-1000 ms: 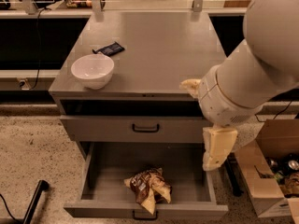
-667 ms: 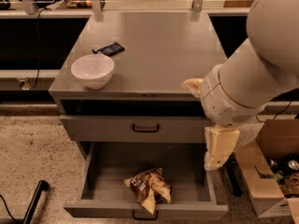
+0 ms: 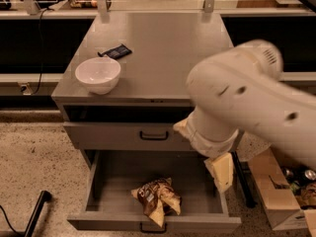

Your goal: Pick brown chip bag from middle drawer and place on counter

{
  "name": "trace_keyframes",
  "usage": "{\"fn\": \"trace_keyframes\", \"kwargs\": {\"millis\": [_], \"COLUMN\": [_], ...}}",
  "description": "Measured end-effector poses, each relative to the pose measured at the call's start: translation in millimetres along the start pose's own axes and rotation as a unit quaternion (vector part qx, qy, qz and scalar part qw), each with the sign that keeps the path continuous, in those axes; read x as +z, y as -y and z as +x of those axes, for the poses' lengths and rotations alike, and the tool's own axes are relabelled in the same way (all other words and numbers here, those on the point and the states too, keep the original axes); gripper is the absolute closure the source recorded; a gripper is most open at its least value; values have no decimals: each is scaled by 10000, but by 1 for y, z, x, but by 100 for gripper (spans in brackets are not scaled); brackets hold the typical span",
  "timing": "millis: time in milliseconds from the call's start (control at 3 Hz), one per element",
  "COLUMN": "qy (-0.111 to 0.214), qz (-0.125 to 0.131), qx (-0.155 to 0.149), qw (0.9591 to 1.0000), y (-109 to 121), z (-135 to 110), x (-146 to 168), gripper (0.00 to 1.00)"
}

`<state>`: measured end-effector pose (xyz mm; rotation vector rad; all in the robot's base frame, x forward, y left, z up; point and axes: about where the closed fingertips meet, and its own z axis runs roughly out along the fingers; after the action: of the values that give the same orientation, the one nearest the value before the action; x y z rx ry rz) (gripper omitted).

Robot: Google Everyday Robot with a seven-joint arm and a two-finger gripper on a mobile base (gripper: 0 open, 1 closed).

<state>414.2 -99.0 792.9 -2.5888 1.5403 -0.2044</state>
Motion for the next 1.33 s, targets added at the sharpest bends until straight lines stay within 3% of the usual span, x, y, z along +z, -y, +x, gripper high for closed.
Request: {"fn": "trace_keyframes", "kwargs": {"millis": [333,667,1000,1333], "qy": [-336,-452,-438,237], "qz": [-402,-470,-686,-742], "qx": [-1325,-1575,-1607,-1670], "qw": [9898,9854,9836,9829], "y": [-20,-25,-27,-37], "z": [17,24,29,30], "x": [69,74,83,134], "gripper": [0,0,0,0]}}
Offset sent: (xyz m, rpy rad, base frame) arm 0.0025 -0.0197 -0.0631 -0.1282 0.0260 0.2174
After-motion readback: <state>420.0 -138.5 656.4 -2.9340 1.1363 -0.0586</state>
